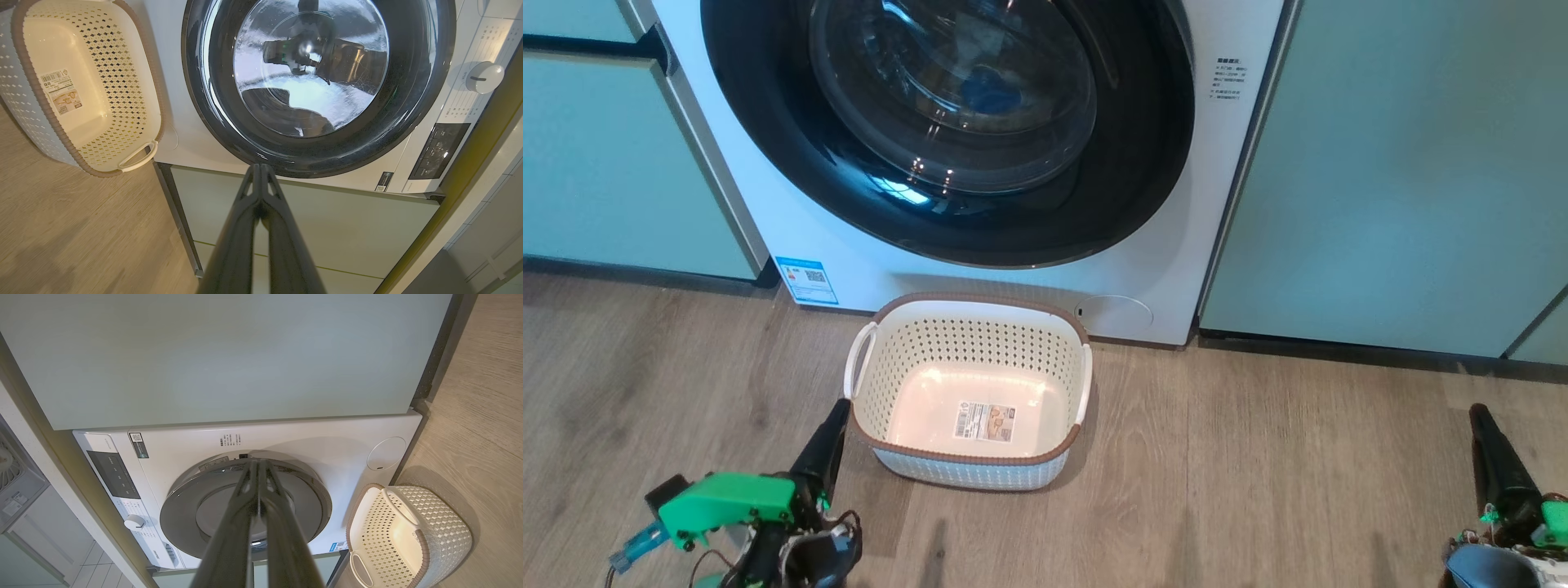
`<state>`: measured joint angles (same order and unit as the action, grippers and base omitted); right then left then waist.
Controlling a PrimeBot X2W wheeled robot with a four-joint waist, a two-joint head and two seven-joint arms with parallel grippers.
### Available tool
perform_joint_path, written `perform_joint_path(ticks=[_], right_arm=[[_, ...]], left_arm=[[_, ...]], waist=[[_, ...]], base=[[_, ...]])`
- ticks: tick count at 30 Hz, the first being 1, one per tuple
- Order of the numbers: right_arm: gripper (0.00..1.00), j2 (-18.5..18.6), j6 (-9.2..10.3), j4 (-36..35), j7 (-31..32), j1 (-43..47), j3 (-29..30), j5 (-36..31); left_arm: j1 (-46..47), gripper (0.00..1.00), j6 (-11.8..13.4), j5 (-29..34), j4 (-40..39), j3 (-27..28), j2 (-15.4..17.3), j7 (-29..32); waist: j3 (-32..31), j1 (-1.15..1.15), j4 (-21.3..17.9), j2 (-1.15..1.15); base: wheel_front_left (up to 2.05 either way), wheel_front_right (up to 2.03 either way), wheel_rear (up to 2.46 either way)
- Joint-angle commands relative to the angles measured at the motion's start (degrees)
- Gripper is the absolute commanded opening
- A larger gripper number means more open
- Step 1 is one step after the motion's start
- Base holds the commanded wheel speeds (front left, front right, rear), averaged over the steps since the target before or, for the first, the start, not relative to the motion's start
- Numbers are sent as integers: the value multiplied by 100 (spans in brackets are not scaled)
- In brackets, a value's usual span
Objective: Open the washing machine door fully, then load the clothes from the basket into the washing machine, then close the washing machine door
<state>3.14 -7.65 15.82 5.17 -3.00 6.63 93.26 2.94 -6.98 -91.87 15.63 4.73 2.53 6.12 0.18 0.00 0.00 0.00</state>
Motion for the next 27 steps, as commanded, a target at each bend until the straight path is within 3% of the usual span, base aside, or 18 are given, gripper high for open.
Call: perform_joint_path(ticks=[1, 27], right_arm=[[0, 38, 16, -184, 63, -310, -97, -38], [0, 19, 16, -182, 85, -313, -69, -61]], left_arm=[[325, 0, -51, -29, -158, 179, 34, 36], [325, 0, -51, -29, -158, 179, 34, 36]], waist=[[0, 0, 0, 0], [0, 0, 0, 0]], base=[[0, 0, 0], [0, 0, 0]])
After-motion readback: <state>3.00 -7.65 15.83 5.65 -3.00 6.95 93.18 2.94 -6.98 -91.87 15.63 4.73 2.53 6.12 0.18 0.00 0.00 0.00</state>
